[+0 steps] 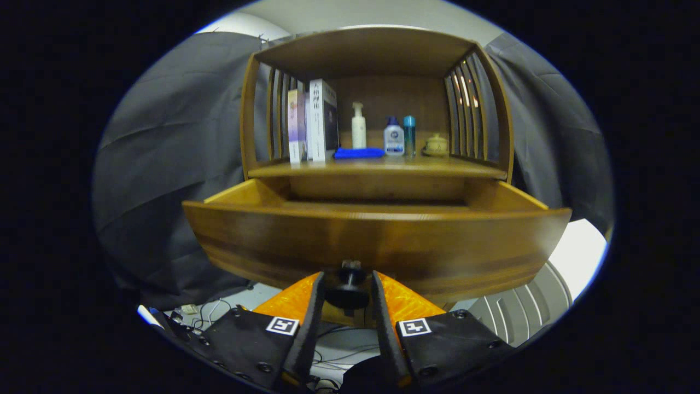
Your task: Pull open the drawer, take out the items inside it, and place them on the countertop above the cabinet.
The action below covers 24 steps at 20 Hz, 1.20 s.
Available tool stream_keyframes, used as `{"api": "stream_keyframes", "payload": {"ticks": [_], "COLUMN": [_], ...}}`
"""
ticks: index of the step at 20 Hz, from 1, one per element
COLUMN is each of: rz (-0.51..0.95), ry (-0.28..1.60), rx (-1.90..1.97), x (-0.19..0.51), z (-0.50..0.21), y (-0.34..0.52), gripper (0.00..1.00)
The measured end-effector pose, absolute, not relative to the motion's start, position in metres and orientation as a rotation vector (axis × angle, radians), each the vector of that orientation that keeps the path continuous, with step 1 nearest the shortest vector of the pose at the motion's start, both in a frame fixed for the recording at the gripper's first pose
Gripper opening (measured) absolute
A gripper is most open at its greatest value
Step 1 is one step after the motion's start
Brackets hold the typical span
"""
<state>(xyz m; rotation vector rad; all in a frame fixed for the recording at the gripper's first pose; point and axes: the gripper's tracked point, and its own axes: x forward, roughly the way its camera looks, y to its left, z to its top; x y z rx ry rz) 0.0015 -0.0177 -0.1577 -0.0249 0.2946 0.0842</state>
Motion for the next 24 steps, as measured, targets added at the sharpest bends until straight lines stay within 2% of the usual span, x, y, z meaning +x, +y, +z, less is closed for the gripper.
{"api": "stream_keyframes", "payload": {"ticks": [4,8,11,17,20,24], "rz": [0.074,0.072,0.081,0.208,0.232,0.205], "ry": [0.19,0.223,0.351,0.661,0.855,0.999], "rx": [-0.035,-0.027,-0.036,-0.013,-0.033,-0.111], "x": [0.009,0.055,0.095,0.145,0.149,0.15], "z": [-0.077,-0.036,-0.04,-0.096,-0.135,-0.172], "y": [-0.038,-0.054,-0.055,-0.02,-0.017,-0.025], "gripper": [0.98,0.97,0.97,0.98,0.98,0.98]}}
